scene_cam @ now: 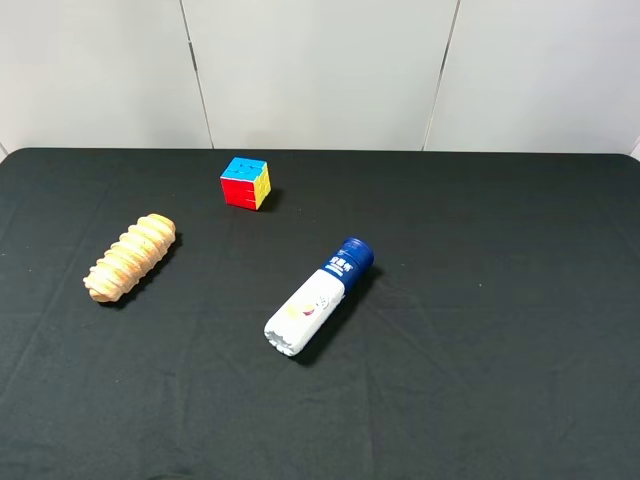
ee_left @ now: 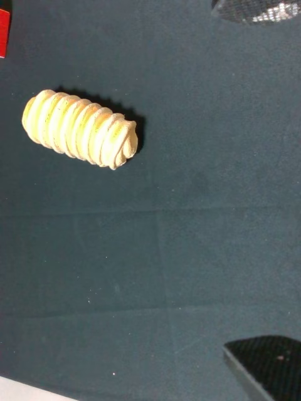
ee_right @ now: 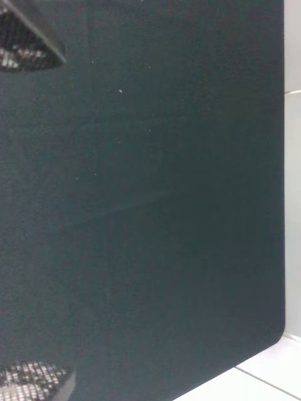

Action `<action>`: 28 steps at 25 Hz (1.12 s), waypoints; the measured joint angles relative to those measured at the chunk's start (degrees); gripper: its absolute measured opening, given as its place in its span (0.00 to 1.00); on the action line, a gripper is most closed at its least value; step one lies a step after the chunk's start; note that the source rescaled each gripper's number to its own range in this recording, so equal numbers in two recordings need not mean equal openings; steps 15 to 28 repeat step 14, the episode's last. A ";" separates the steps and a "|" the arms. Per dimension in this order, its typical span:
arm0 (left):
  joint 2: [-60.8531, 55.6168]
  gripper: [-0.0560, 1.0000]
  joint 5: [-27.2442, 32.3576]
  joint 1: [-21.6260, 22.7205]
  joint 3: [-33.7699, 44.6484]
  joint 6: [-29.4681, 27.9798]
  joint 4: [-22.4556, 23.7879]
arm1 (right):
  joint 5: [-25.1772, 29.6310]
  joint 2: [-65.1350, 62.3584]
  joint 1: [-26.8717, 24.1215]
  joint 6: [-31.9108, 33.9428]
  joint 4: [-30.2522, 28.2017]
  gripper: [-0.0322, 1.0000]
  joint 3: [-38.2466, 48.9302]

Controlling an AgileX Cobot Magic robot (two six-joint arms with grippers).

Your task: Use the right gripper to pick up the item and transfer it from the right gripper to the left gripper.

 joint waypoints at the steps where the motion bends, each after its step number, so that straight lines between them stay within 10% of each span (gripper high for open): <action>1: 0.00 0.99 0.00 0.00 0.00 0.00 0.00 | 0.00 0.00 0.00 0.00 0.00 1.00 0.00; 28: 0.00 0.99 0.00 0.00 0.00 0.00 0.00 | 0.00 0.00 0.00 0.00 0.00 1.00 0.00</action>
